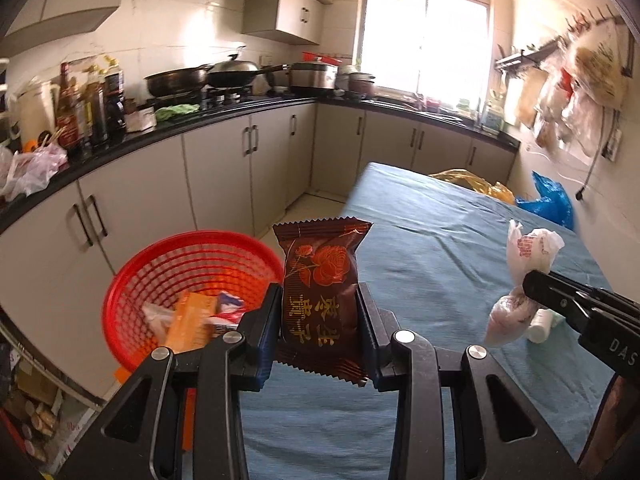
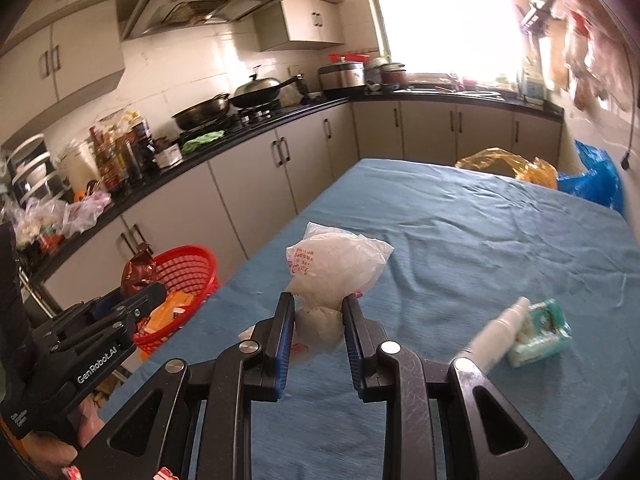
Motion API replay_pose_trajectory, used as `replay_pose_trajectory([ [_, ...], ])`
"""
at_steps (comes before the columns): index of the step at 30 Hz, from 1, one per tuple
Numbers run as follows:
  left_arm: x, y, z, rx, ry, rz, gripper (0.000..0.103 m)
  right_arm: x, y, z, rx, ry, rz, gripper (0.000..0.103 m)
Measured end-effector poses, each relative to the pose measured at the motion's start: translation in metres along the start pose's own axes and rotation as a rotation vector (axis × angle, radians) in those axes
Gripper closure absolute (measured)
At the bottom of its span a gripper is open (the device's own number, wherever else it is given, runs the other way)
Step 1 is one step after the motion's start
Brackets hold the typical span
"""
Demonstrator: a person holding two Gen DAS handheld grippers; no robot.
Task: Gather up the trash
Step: 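Carry the brown packet and white bag to the red basket and release both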
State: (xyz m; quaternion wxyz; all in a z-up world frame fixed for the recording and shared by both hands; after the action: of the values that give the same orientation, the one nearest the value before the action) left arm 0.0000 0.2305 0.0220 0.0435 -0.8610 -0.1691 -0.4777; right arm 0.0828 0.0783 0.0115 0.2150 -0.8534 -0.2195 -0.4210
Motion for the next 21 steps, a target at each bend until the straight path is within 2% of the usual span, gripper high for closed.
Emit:
replay_pose_trajectory([
  [10, -0.004, -0.056, 0.005, 0.056, -0.012, -0.081, 0.068, 0.008, -0.052, 0.022, 0.055, -0.023, -0.066, 0.077],
  [21, -0.007, -0.091, 0.009, 0.095, -0.023, -0.123, 0.068, 0.015, -0.092, 0.041, 0.101, -0.038, -0.122, 0.076],
])
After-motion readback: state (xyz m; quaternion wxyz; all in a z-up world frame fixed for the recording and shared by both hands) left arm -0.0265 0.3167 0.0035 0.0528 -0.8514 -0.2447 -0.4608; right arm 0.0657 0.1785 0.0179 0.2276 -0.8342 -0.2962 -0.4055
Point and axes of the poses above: each gripper's, at about its wrist camera, not at the fingertips, and z roughly the way its jaws point, y to its right, x to its top, the point moved 10 cm from there along z, roughly the way its jaws point, and after that the axes turned 1 degree about y, right-handed, at the moved point
